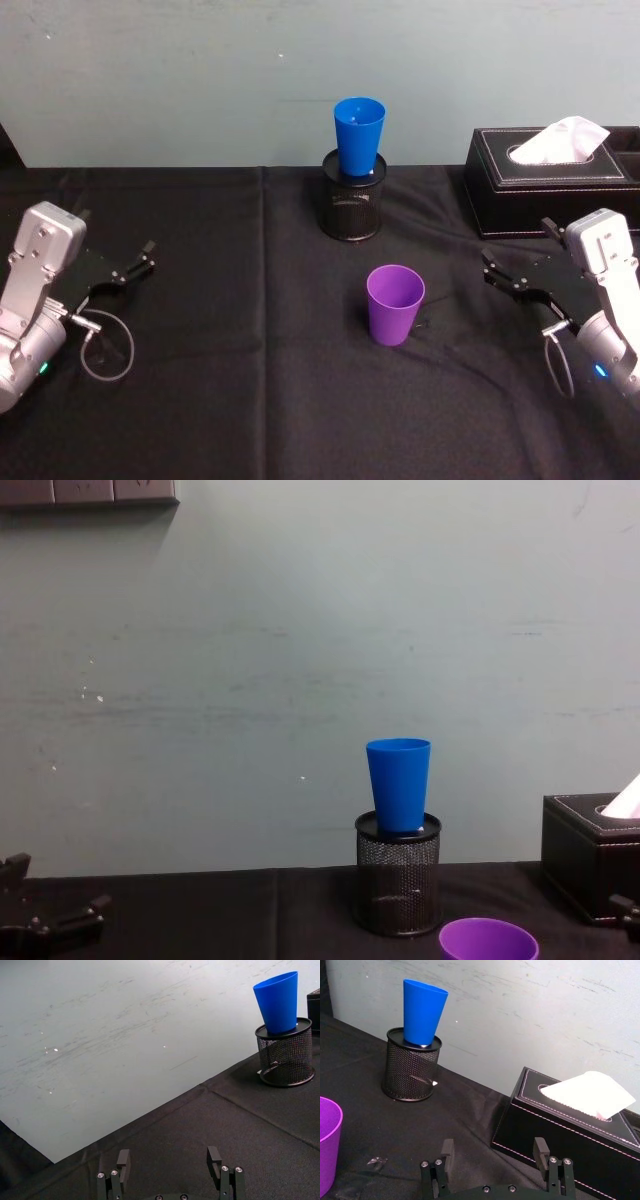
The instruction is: Pick up one cup with a gripper and tap it against the other cup.
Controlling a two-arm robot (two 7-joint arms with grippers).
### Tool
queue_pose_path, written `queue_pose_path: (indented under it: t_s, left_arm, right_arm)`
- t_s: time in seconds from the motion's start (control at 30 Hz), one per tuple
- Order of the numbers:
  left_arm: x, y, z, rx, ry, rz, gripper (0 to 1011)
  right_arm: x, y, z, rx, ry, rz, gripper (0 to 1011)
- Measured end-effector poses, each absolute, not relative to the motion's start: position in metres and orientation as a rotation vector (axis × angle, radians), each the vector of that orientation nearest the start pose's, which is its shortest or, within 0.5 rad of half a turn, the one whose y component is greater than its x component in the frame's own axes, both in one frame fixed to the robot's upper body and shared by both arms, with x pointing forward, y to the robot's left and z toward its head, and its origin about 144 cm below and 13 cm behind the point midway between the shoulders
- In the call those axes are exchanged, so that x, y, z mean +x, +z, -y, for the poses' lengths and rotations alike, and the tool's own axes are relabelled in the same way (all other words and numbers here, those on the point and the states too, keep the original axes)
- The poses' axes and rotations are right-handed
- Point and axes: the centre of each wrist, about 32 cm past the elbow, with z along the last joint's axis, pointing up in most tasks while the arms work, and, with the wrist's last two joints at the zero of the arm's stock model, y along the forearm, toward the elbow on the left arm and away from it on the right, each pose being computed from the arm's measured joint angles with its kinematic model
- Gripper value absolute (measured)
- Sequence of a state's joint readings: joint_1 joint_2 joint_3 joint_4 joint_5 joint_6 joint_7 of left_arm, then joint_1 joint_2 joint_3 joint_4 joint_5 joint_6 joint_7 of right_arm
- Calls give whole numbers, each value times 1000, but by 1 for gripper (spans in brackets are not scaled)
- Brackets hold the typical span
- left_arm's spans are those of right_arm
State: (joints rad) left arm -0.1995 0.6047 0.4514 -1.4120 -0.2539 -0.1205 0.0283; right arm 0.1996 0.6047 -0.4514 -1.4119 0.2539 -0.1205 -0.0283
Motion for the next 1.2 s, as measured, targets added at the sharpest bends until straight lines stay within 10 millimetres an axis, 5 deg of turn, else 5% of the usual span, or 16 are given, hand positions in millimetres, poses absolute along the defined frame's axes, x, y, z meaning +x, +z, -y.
queue_pose_path:
  t_s: [1.2]
  left_arm:
    - [489,1140,-310,305,1248,285,1000]
  right_arm:
    - [489,1140,310,-304,-1248,285,1003]
